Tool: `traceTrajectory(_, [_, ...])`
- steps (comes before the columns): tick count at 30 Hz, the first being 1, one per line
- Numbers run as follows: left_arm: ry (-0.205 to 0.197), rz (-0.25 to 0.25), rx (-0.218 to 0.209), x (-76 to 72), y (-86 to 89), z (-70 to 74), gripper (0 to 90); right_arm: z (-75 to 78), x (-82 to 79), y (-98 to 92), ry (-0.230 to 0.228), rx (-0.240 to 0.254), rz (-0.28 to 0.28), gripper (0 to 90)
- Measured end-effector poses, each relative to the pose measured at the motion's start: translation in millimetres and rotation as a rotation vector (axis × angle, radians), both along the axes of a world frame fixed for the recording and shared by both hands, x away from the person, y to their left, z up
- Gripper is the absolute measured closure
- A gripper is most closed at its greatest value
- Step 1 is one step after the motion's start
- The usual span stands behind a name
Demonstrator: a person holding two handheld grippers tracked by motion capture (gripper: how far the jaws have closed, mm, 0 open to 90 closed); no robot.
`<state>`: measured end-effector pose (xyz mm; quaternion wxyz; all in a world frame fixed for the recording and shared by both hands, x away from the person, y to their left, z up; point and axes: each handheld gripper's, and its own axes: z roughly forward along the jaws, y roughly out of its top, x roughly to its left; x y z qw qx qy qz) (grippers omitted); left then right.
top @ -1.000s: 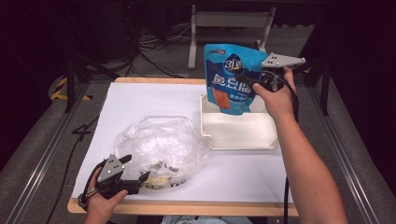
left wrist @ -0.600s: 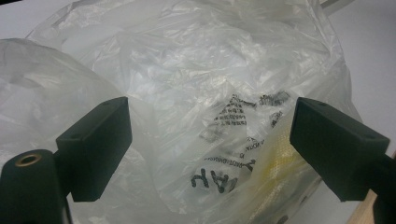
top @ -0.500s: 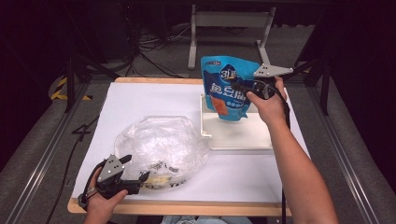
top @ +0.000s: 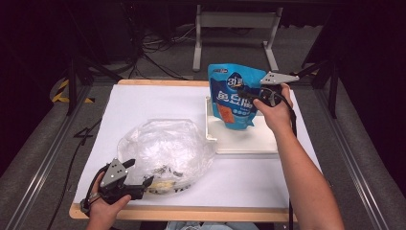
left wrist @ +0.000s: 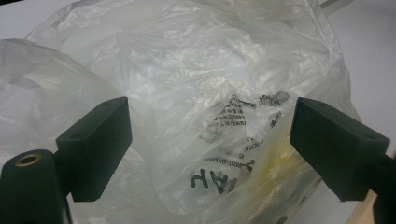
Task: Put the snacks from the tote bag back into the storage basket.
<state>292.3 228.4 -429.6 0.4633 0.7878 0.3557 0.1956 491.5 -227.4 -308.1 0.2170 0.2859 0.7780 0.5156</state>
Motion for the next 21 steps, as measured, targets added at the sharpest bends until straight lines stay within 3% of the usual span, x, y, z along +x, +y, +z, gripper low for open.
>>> traceTrajectory(21, [0.003,-0.003,0.004,-0.1,-1.3,-0.3,13.8,-18.1,1.2,-8.9,0.024,0.024,-0.016,83.3])
